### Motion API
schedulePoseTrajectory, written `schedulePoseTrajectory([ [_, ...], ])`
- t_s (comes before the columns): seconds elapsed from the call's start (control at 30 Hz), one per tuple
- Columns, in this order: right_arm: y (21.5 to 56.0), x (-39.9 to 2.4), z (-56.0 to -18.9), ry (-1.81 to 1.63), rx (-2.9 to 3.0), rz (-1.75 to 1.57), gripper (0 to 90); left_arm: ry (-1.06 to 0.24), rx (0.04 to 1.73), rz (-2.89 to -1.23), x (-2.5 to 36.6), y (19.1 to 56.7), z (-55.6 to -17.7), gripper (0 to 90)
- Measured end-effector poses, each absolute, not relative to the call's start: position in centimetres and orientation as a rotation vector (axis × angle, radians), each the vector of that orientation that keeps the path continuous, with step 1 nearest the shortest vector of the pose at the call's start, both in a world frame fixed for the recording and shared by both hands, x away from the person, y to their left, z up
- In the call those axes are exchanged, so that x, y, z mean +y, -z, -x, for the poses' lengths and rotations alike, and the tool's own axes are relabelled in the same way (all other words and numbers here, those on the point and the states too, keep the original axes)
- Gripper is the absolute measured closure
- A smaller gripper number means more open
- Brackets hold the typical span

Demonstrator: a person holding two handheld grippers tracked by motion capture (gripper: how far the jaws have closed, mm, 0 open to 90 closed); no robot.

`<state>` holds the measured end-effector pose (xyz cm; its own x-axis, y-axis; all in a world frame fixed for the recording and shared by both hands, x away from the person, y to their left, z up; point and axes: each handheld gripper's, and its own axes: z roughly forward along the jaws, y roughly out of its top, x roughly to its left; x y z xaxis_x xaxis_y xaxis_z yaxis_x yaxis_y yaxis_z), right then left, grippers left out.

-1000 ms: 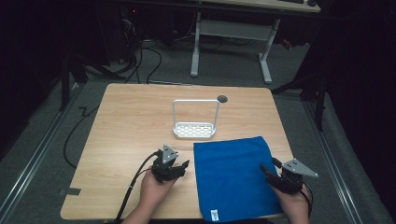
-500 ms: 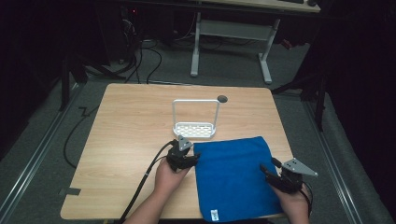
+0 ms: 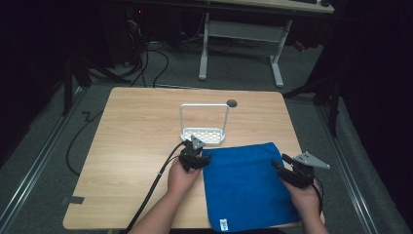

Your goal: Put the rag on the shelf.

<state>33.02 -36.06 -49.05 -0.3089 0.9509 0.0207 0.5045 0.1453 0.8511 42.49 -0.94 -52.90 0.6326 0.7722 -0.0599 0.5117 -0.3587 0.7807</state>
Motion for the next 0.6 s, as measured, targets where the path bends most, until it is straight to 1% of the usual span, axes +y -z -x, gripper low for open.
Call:
schedulePoseTrajectory([
  [0.13,48.8,-36.4,-35.2,-1.022,1.894,-1.407,57.3,-0.378,1.025,-2.031,-0.7,53.0,-42.8,50.8],
  [0.3,48.4,-36.7,-37.4,-1.004,1.883,-1.419,63.4,-0.380,1.022,-2.027,-0.8,53.1,-43.0,54.2],
  [0.4,48.4,-36.8,-38.2,-0.977,1.880,-1.423,65.0,-0.374,1.023,-2.037,-1.0,53.1,-43.1,56.4],
  [0.43,48.5,-37.0,-39.3,-0.945,1.881,-1.433,66.0,-0.368,1.028,-2.056,-1.1,53.2,-43.2,56.7],
  [0.6,49.4,-37.3,-40.8,-0.879,1.899,-1.467,67.2,-0.356,1.041,-2.043,-1.2,53.2,-43.3,56.9],
])
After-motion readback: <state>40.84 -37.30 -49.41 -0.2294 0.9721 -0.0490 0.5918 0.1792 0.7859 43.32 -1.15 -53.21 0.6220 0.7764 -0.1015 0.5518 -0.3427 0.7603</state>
